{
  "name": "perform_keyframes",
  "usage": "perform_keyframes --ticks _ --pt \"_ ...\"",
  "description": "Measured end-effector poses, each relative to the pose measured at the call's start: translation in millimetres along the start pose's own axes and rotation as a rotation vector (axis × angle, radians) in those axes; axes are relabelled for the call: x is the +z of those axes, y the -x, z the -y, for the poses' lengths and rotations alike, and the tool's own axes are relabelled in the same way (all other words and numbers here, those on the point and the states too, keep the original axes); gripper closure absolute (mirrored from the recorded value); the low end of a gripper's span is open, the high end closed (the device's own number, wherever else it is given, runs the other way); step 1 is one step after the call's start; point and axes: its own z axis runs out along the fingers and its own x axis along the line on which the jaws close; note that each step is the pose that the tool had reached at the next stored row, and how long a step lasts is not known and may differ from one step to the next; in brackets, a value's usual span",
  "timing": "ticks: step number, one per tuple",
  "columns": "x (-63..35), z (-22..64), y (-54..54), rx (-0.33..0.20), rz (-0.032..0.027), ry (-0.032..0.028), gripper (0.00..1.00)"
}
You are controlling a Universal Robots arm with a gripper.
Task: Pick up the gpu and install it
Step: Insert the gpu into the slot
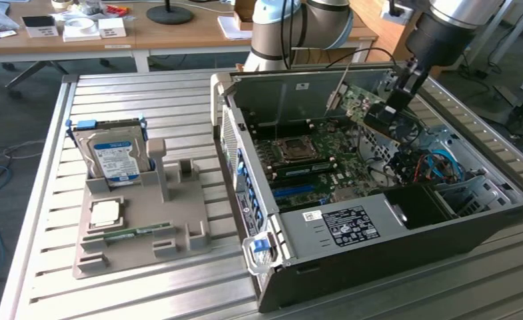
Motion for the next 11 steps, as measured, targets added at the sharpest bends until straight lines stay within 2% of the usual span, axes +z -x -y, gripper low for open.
perform_keyframes --ticks 11 --pt "0.9 0.1 0.0 -0.166 -0.0174 0.0 0.73"
